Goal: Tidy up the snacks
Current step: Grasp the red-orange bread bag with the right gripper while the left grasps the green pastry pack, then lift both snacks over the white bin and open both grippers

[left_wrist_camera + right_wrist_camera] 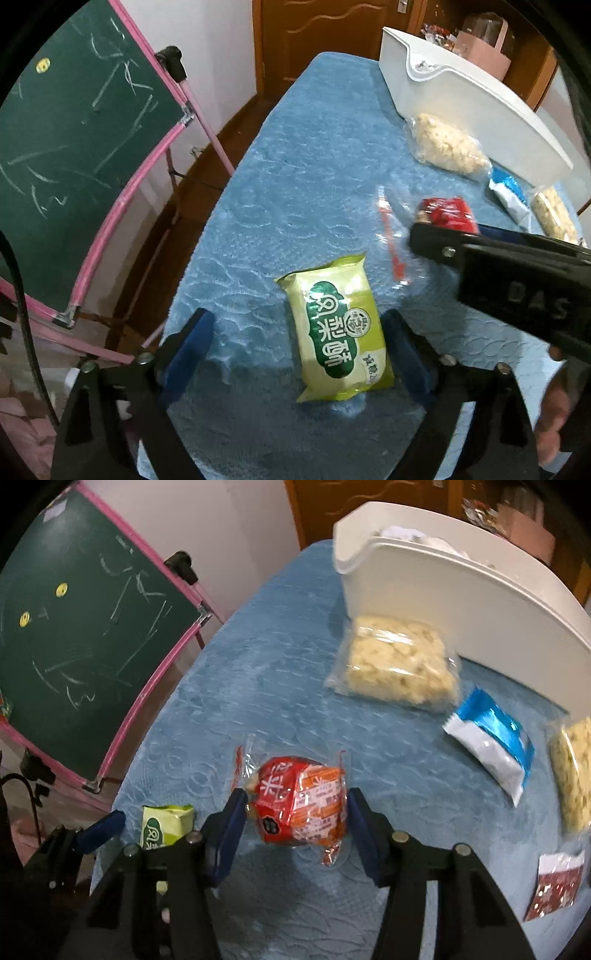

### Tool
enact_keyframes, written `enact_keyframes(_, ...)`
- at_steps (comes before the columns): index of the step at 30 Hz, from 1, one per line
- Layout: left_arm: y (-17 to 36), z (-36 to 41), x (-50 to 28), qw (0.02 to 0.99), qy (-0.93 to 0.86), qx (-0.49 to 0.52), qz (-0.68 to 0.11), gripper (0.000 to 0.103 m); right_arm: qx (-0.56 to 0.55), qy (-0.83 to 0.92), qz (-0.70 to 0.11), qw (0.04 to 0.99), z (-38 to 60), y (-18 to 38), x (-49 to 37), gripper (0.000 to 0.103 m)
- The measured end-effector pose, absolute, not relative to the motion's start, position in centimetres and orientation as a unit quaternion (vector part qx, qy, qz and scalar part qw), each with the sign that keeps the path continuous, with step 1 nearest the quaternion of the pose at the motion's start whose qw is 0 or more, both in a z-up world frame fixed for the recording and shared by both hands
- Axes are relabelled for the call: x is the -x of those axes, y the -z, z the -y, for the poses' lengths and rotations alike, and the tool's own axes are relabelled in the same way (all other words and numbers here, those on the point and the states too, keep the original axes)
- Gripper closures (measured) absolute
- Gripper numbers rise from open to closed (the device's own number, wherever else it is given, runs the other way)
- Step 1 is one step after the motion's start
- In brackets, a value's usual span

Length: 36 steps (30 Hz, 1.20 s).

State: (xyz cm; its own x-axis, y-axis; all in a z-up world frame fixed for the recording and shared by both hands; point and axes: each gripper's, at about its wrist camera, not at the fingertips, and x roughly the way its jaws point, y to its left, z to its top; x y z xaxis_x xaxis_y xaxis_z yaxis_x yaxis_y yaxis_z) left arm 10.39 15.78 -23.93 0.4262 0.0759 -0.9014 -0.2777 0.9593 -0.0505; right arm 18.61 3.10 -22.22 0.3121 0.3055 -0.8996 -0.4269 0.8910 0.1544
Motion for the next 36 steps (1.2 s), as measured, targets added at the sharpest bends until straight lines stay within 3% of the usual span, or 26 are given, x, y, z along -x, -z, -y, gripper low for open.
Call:
enact_keyframes(3,23.4,-15.1,-10.2,0.847,-0.100,0.085,-0.516,0.042,0.042,-0.222,-0.543,0.809,-1.9,22.0,-18.0,0.048)
enact_keyframes(4,23.3,-14.9,-10.1,0.848,-0.097,0.083,-0.514,0.058,0.039,-0.221,-0.543,0.809,-1.6,21.9,-17.7,0.048)
enact_keyframes(5,23.1,-14.6,-10.1,0.849,-0.102,0.073,-0.513,0.065,0.038,-0.219,-0.543,0.810,-1.3,21.8,-17.3,0.048)
enact_keyframes(19,18.5,-11.4,-7.4,0.877,-0.103,0.043,-0.467,0.066,0.004,-0.186,-0.525,0.830,6.6,19.4,-12.7,0.048)
enact_keyframes(36,11.1,-3.8,-8.1,0.907,-0.047,0.030,-0.418,0.066,-0.052,-0.171,-0.421,0.889,14.1,12.1,-9.6,0.048)
